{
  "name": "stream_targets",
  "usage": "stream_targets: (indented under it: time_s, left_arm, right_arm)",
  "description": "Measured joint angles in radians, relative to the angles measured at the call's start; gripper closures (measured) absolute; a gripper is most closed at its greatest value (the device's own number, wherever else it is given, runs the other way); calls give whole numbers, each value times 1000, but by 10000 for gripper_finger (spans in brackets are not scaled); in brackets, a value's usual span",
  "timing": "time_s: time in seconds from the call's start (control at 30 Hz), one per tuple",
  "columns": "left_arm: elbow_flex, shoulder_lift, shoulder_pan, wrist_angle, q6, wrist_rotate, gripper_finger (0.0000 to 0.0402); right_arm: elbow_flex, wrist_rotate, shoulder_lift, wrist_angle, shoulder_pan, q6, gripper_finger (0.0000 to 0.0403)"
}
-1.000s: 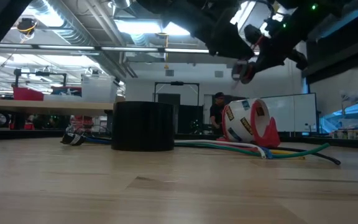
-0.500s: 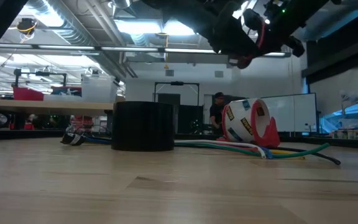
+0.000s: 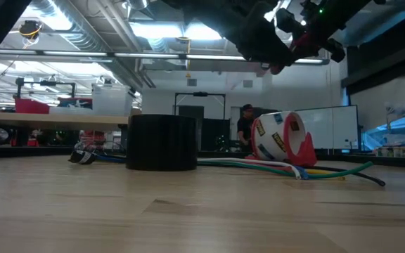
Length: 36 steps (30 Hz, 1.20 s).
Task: Coil cords
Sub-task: Coil the red wire on the black spool
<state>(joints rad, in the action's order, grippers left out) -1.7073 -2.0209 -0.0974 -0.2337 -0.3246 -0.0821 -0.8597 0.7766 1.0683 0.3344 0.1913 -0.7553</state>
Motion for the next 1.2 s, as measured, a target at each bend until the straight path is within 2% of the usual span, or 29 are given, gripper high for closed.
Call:
stream_targets:
  time_s: [0.13, 0.37, 0.53, 0.63, 0.77, 1.0, 1.2]
  left_arm:
    - [0, 0, 0, -71, 20, 40, 263]
    - [2, 0, -11, -326, 135, 226, 263]
    - [54, 0, -39, -231, 207, 241, 263]
    - [108, 0, -53, -145, 207, 218, 263]
    - [181, 0, -73, -86, 249, 173, 263]
    - [306, 2, -117, 59, 335, 6, 263]
    - [364, 5, -149, 151, 375, -71, 263]
  right_arm:
    - [0, -1, 0, 4, 0, 1, 400]
    - [2, -1, -20, 13, 0, 4, 399]
    - [2, -3, -50, 15, -1, 5, 399]
    - [2, -27, -74, 31, -1, 5, 398]
    - [2, -111, -119, 84, -1, -1, 400]
    - [2, -313, -205, 196, -1, -66, 399]
    - [3, -409, -267, 324, -1, -130, 398]
